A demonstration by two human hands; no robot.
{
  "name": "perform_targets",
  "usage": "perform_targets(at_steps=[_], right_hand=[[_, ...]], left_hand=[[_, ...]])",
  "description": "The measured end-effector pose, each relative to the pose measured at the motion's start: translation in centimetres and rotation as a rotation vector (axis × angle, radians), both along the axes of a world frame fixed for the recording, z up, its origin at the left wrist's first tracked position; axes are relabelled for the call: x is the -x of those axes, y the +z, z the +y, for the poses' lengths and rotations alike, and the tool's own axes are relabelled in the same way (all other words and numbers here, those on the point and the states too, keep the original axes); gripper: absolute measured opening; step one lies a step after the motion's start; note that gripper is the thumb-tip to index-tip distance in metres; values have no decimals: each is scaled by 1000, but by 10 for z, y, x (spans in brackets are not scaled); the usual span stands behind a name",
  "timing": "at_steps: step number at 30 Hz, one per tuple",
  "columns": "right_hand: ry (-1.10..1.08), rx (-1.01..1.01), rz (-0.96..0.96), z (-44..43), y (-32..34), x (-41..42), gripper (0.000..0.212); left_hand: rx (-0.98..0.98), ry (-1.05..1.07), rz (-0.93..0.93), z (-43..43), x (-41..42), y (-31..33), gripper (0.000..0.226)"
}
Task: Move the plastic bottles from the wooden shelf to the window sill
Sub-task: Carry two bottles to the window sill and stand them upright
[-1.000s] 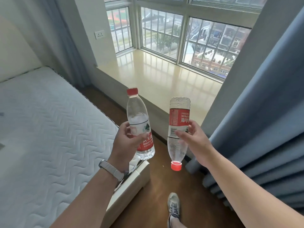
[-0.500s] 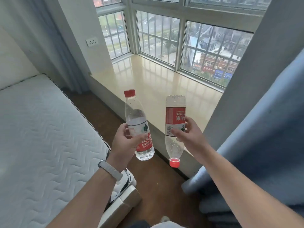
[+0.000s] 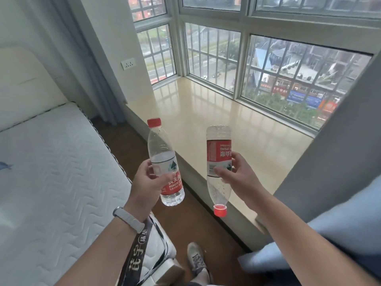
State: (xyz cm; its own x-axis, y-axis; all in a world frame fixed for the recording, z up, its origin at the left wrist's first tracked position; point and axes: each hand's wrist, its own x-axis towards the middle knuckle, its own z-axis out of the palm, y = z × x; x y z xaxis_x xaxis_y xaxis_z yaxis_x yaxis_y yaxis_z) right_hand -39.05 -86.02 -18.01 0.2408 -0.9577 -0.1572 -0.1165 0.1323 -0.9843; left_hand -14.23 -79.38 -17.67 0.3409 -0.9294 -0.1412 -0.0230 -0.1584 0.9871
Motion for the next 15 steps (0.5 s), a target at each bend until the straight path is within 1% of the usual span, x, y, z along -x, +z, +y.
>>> perform_targets(at_steps=[4,6,9,12,15], right_hand=[[-31,-26,-9,-45,-4,-10,48],[-12,-42,2,-67,-7,-22,45],[42,-41,28,-103,-8,-47,44],[83,-34,30,-144,-2,-75,50],[128,-15,14,-186,8,-105,53]], left_hand=[[8,16,29,-36,-12,-6,42],[8,25,30,-55,-21,-8,43],[10,65,23,-84,-43,-12,49],[0,110,11,-117,-66,-11,64],[18,151,0,-147,-89,-5,64]])
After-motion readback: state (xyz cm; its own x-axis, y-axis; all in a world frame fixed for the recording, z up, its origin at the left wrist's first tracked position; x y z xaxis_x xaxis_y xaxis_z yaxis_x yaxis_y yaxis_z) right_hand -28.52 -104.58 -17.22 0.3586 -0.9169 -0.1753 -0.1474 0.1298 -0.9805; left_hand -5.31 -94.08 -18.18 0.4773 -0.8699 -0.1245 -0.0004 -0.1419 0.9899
